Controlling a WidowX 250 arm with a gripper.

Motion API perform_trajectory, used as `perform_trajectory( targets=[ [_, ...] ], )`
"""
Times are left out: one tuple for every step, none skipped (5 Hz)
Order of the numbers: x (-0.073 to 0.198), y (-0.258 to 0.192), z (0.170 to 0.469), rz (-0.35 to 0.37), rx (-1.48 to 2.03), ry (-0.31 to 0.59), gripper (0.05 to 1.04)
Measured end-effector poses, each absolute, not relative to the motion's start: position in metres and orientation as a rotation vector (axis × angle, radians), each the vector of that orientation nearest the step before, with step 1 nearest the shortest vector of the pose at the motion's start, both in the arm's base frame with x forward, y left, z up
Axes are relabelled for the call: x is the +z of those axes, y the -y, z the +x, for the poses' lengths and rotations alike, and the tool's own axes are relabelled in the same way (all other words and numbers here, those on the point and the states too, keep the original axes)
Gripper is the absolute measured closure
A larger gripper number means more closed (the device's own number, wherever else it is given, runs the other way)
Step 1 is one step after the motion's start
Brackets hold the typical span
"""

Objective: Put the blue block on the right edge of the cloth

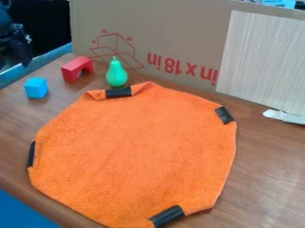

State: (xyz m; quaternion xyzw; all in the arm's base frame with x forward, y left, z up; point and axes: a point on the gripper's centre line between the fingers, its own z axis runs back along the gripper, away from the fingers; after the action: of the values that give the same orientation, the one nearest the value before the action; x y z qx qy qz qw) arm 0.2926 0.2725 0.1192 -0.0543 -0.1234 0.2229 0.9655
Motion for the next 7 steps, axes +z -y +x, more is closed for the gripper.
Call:
perform_trajectory(
  targets=[
    [0.102,-0.271,0.292,-0.136,0.460,0.213,0.083],
    [0.099,-0.272,0.297,-0.123,0.467,0.225,0.083],
    [0.090,-0.265,0.309,-0.103,0.462,0.212,0.083],
    [0.079,-0.262,0.317,-0.079,0.463,0.190,0.083],
    [0.071,-0.263,0.323,-0.065,0.466,0.175,0.084],
    [0.069,-0.264,0.331,-0.029,0.453,0.172,0.083],
    [0.068,-0.271,0.337,0.004,0.465,0.170,0.083]
  ],
)
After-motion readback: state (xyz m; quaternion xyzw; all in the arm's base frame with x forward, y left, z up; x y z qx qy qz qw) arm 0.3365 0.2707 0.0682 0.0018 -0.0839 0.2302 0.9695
